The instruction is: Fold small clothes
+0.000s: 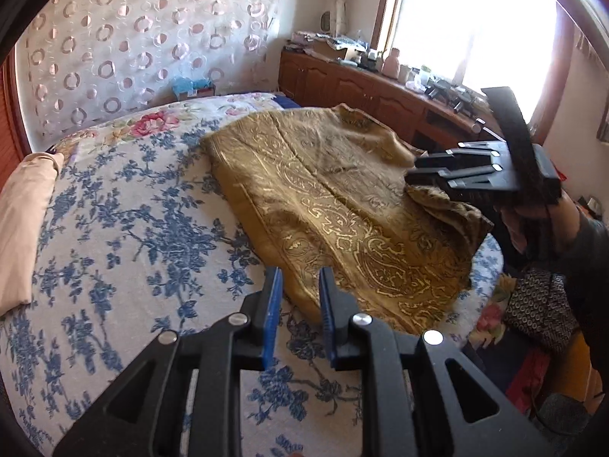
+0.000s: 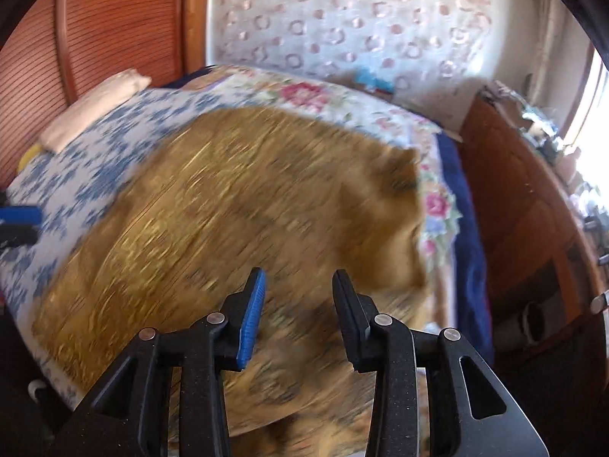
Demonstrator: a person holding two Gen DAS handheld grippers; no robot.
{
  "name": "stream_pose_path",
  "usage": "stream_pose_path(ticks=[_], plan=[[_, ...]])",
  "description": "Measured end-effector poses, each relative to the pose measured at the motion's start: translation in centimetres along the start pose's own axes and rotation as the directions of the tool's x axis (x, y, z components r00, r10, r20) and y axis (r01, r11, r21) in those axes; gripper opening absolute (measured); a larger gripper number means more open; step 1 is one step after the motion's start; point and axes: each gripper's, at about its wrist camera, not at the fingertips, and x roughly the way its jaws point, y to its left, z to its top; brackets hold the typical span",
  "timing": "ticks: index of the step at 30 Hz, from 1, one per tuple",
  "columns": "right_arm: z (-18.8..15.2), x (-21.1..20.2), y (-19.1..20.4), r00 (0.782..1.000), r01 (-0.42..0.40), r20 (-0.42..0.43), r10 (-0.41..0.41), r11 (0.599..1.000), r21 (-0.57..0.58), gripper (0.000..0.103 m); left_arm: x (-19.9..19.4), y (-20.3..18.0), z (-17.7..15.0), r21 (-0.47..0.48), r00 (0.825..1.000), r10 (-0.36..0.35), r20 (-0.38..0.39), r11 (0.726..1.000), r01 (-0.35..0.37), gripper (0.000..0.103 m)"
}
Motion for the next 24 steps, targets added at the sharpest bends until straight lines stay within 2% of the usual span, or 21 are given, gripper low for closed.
stream_pose_path(ticks=[6,10,15,18,22,24], plan=[[-1.9,1.0,1.1,0.999,-0.007,-0.034,0.007,1.000,-0.001,0.036,2.6,-0.7,0.5,0.027,0.998,0.019,-0.055,0.999,-0.017,0.017],[-2.9,1.1,1.7,1.000,0.012,-0.012,-0.013,0.999,-0.033,0.036,3.9,-1.2,0.8,0.047,0.997,0.031,-0.075,0.999,-0.027,0.017],[-3.8,0.5,1.8,1.000,-0.003,-0.015,0.002,0.998,-0.065,0.005,5.1,-1.8,1.1,0.062,0.996,0.031,-0.089,0.998,-0.026,0.017],[-4.5,-0.9,1.7,0.999,0.034,0.030,-0.033,0.998,-0.056,0.000,5.8,-2.2,1.1,0.079,0.994,0.038,-0.104,0.996,-0.030,0.017],[-5.9,-3.9,-0.1,0.989,0.095,0.111,-0.099,0.995,0.033,0.000,6.4,-2.2,1.0,0.082,0.993,0.041,-0.109,0.996,-0.032,0.017],[-6.5,-5.2,-1.1,0.989,0.078,0.122,-0.087,0.994,0.078,0.000,6.7,-2.2,1.0,0.083,0.993,0.044,-0.112,0.996,-0.035,0.017]])
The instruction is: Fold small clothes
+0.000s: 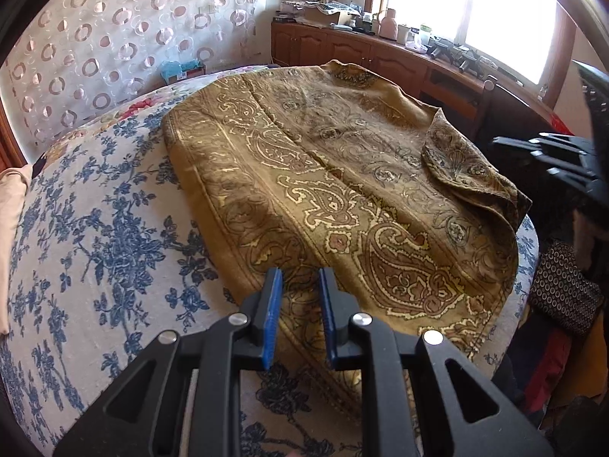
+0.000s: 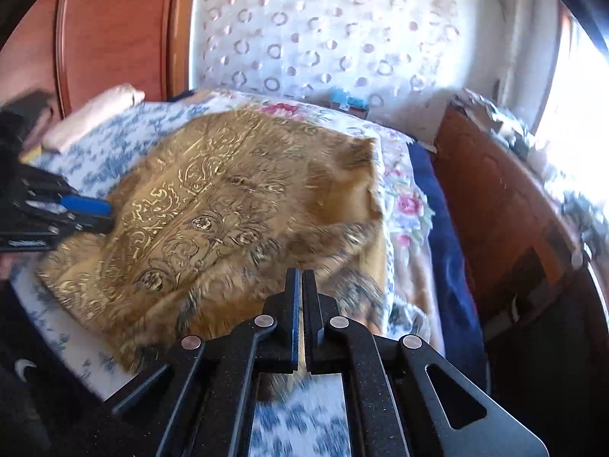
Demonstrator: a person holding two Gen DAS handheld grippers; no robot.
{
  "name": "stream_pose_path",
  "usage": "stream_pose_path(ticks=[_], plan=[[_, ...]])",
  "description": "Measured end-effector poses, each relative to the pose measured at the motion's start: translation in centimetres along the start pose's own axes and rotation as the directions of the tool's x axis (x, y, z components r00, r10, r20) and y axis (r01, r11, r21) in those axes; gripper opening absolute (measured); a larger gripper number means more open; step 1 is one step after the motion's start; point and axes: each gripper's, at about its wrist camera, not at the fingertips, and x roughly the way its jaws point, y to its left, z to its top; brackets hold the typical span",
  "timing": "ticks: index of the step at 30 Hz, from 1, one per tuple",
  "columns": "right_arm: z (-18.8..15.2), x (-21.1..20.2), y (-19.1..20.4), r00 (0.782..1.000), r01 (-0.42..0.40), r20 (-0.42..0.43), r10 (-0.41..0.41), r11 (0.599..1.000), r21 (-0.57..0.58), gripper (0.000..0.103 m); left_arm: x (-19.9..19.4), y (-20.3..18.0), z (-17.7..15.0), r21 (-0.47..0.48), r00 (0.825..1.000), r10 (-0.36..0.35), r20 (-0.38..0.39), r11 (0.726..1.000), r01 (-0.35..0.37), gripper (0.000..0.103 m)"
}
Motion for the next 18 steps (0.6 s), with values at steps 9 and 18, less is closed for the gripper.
stream_pose_path(ticks=[9,18], plan=[[1.1,0.3,0.5,0.995,-0.102,0.005,0.102,0.992,0.073,0.018,0.4,-0.4,0.1,0.029,1.000,0.024,0.004,0.999,-0.024,0.017],[2.0,6.1,5.4,0.988,-0.060,-0.141,0.056,0.998,-0.028,0.044,0.3,-0.4,-0.1,0.029,1.000,0.023,0.012,0.999,-0.024,0.017]])
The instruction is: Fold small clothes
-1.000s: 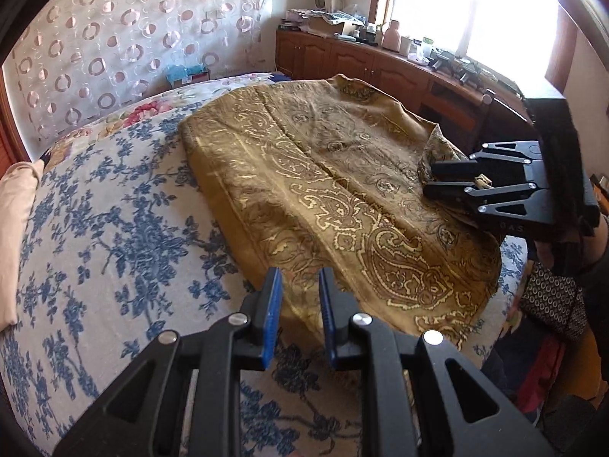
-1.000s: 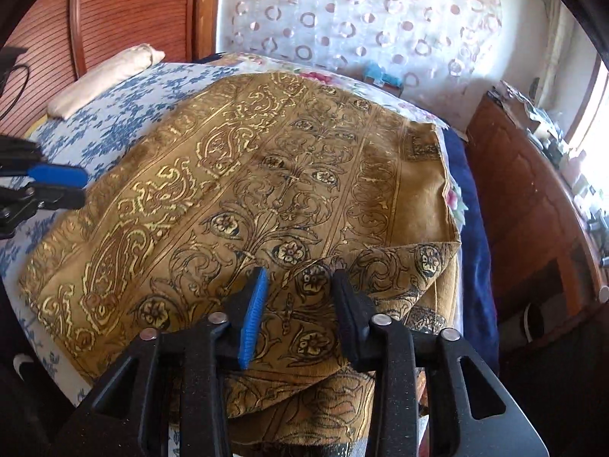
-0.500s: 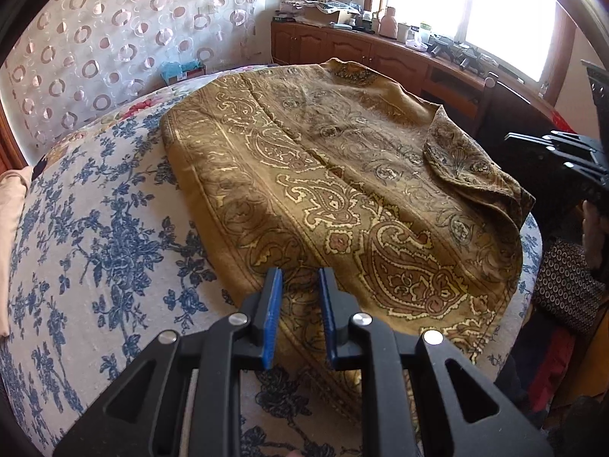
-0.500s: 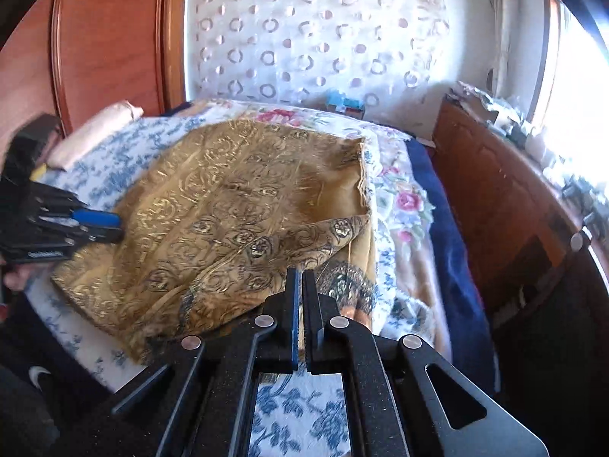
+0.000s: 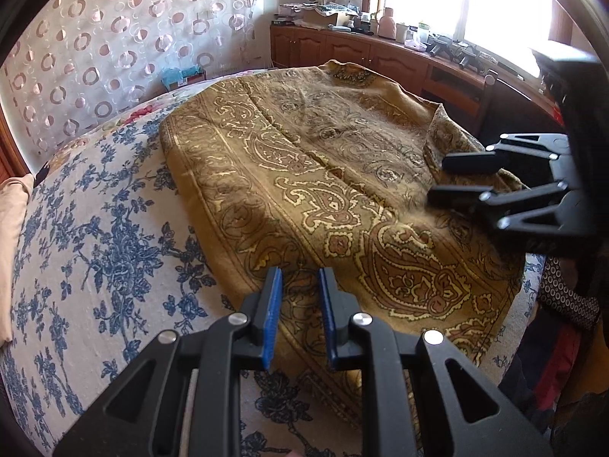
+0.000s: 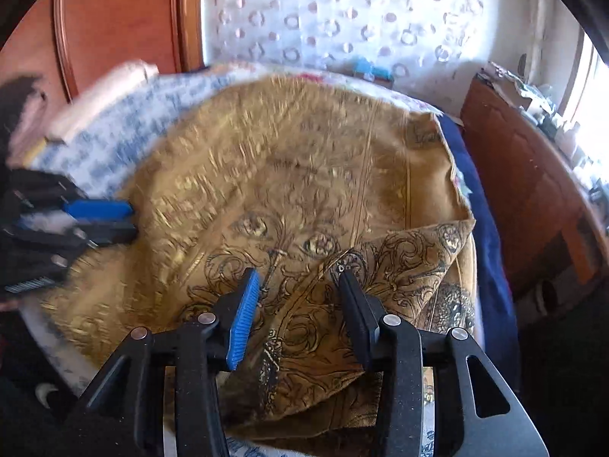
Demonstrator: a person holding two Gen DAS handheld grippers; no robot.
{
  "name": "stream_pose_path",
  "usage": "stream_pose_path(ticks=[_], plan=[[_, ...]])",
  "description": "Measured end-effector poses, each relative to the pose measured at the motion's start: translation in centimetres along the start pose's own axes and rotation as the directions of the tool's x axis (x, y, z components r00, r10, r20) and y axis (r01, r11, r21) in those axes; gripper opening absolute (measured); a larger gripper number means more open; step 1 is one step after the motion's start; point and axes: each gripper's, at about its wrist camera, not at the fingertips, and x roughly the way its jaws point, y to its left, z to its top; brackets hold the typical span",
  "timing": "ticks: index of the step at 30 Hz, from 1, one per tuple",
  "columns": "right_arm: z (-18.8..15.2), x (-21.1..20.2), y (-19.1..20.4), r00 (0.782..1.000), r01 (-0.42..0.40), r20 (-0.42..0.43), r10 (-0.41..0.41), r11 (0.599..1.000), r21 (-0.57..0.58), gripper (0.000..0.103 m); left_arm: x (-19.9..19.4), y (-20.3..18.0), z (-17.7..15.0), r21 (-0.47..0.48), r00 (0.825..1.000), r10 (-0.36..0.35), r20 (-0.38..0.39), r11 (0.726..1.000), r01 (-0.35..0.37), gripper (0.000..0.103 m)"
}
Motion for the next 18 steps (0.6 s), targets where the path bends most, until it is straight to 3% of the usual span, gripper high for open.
stream_pose_path(ticks=[2,3,5,11,18], plan=[[-0.4,0.0,0.0,1.000,0.012,-0.002,-0.012,1.000,-0.010,0.040,0.0,0.0,0.0,0.000,1.000,-0.001,0.001,1.000,0.001,0.017],[-0.6,-0.1,-0.2,1.000,0.011,-0.004,-0.011,1.000,-0.005,0.024,0.0,0.0,0.0,-0.002,1.000,-0.001,0.003,1.000,0.001,0.017],[-1.2,-0.7,-0.8,1.000,0.020,0.005,-0.020,1.000,0.005,0.005,0.0,0.0,0.0,-0.003,1.000,-0.002,0.007,1.000,0.002,0.017],[-4.3,-4.7,-3.3,0.991,0.078,0.098,-0.089,0.991,0.113,0.003,0.0,-0.3,-0.2,-0.004,1.000,0.004,0.017,1.000,-0.004,0.018],[-7.6,-7.7,-5.9,0.983,0.115,0.109,-0.150,0.954,0.277,0.005,-0.3,0.2,-0.4,-0.038,1.000,-0.016,0.017,0.999,0.017,0.018]])
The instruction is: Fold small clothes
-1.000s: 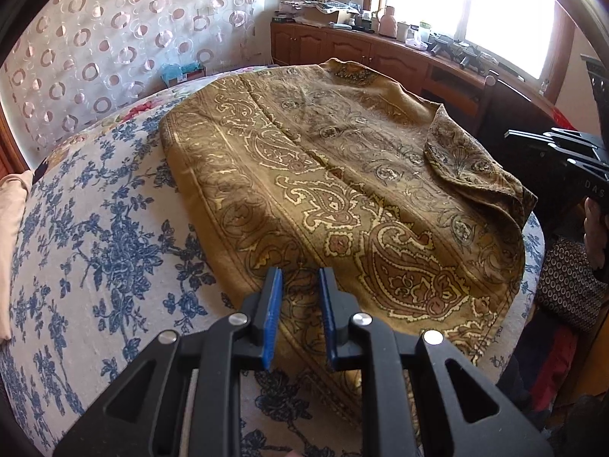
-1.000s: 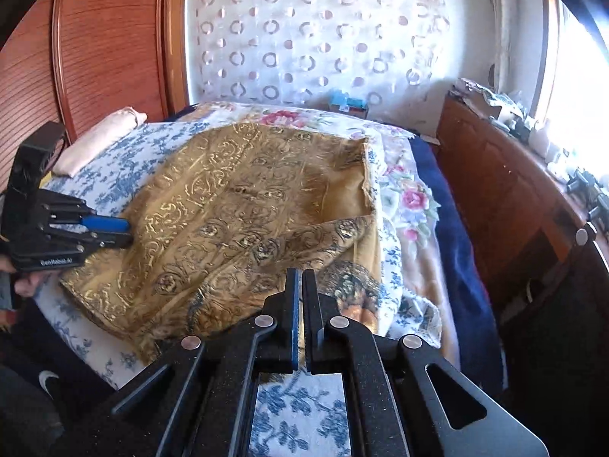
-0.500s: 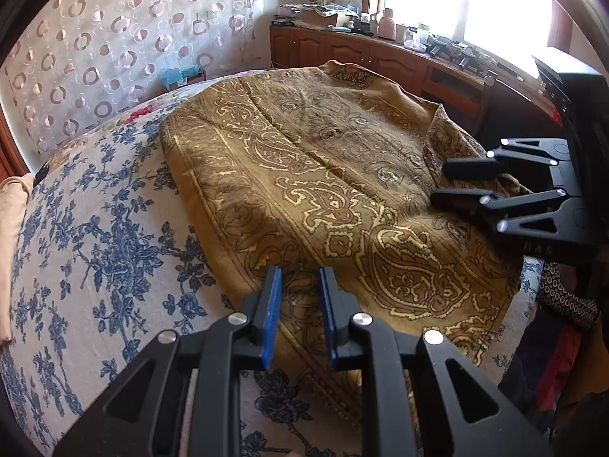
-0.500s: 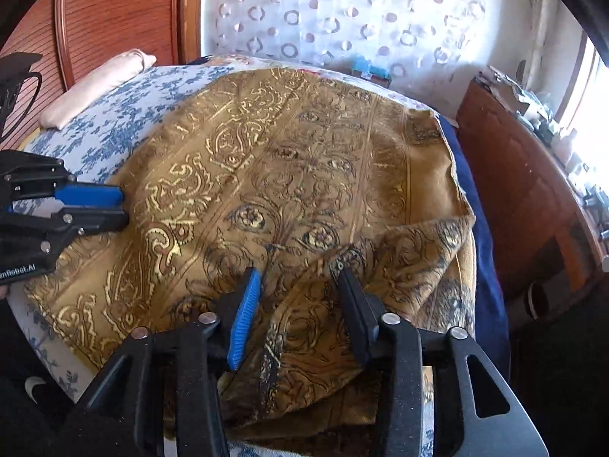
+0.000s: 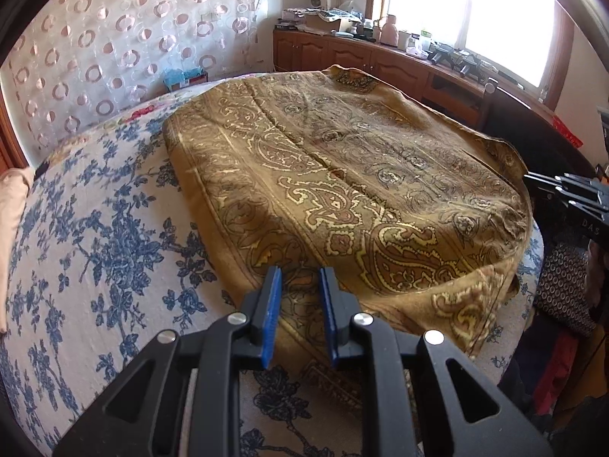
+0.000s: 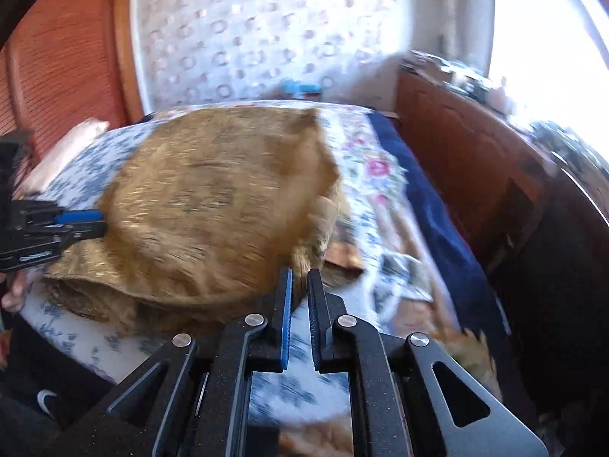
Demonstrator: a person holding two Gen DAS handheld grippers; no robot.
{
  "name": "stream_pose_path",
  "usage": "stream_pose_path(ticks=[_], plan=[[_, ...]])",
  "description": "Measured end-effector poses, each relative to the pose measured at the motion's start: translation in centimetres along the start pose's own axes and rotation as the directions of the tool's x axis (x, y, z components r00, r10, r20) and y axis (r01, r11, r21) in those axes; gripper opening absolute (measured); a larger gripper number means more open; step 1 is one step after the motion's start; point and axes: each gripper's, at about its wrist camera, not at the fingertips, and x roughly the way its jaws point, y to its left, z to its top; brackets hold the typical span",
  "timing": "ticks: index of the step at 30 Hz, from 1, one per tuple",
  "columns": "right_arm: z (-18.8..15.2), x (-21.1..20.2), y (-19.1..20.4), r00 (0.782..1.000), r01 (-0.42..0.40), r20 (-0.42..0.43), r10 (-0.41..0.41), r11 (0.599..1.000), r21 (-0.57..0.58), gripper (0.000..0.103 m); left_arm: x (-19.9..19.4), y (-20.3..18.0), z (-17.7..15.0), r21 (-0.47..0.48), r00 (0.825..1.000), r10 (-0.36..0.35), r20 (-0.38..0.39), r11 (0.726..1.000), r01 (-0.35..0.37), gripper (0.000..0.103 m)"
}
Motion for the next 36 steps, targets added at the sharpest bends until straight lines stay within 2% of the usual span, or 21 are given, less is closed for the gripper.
stream_pose_path(ticks=[2,4,8,13,19,25,29,34,36], plan=[[-0.2,-0.2,-1.0,1.000,0.010,0.004,-0.010,1.000,0.029,0.006,-0.4,0.3,-0.1,-0.020,1.000,-0.012,-0.010,1.000,0.012,0.018],[0.0,-0.3,-1.7,1.000,0.019,0.011,-0.019,0.999,0.044,0.012,-1.0,0.5,-0.2,-0.026,1.000,-0.016,-0.002,1.000,0.016,0.018],[0.6,-0.5,-2.7,0.999,-0.007,0.043,0.003,0.996,0.084,0.039,-2.3,0.3,-0.8,-0.025,1.000,-0.023,-0.010,0.999,0.023,0.018],[0.9,-0.6,-2.7,0.995,-0.059,0.083,0.050,0.993,0.107,0.042,-3.2,0.2,-2.0,-0.027,0.999,-0.029,-0.029,0.999,0.029,0.018],[1.2,0.4,-1.3,0.996,-0.066,0.069,0.061,0.996,0.066,0.043,-3.2,0.5,-3.4,-0.057,0.993,-0.069,-0.093,0.996,0.064,0.023],[1.4,1.3,-1.1,0.998,-0.050,0.052,0.048,0.998,0.038,0.043,-3.4,-0.5,-3.9,-0.061,0.993,-0.085,-0.086,0.995,0.080,0.029],[1.3,1.6,-1.1,0.998,-0.045,0.041,0.044,0.999,0.027,0.043,-3.7,-0.3,-4.2,-0.117,0.992,-0.108,-0.067,0.988,0.100,0.032],[1.2,2.0,-1.6,0.999,-0.029,0.038,0.028,0.999,0.040,0.043,-3.8,-0.2,-4.3,-0.143,0.990,-0.120,-0.071,0.984,0.108,0.033],[1.2,2.3,-1.9,0.999,-0.025,0.031,0.024,0.999,0.047,0.043,-3.9,-0.3,-4.5,-0.166,0.986,-0.150,-0.071,0.977,0.136,0.033]])
